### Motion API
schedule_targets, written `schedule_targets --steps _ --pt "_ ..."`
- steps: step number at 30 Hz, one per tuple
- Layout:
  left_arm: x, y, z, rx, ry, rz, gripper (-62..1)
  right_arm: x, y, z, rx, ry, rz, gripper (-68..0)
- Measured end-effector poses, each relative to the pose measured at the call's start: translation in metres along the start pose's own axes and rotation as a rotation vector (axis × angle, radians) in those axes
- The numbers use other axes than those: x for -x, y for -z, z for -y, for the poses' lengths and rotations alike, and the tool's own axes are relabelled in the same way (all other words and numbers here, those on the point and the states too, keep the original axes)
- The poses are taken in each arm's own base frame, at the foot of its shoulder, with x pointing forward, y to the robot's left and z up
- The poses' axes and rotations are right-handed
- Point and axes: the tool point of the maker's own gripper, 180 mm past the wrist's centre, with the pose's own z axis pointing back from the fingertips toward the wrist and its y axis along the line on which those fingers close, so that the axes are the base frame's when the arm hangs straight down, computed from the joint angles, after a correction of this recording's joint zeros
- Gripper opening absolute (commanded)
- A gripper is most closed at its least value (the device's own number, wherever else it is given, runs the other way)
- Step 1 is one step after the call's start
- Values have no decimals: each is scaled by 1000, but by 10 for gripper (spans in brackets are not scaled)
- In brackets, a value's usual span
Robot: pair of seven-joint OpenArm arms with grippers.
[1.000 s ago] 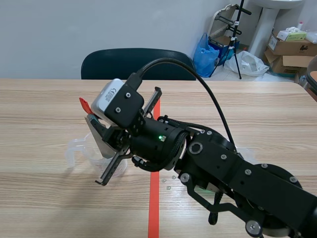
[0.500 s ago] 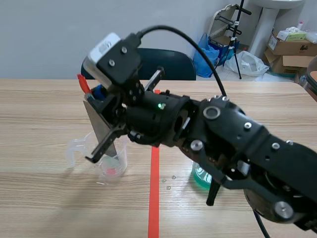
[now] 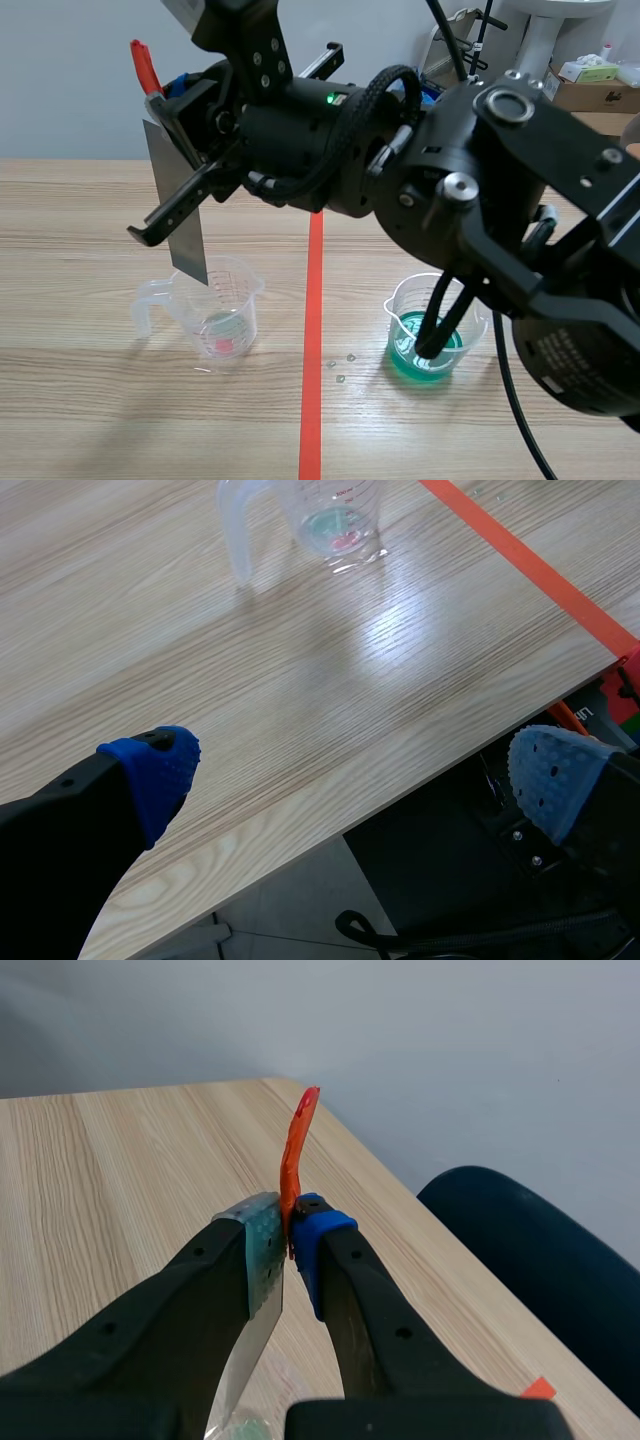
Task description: Do the redox reaction experiment
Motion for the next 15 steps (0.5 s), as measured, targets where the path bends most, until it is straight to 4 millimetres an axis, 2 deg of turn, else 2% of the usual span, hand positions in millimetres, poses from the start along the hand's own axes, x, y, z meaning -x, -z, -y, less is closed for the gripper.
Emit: schedule_targets --steps 6,15 --pt "0 0 0 0 0 0 14 -8 -1 -1 -4 15 23 -656" --pt "0 0 0 0 0 0 14 -10 -1 1 -1 27 29 -656"
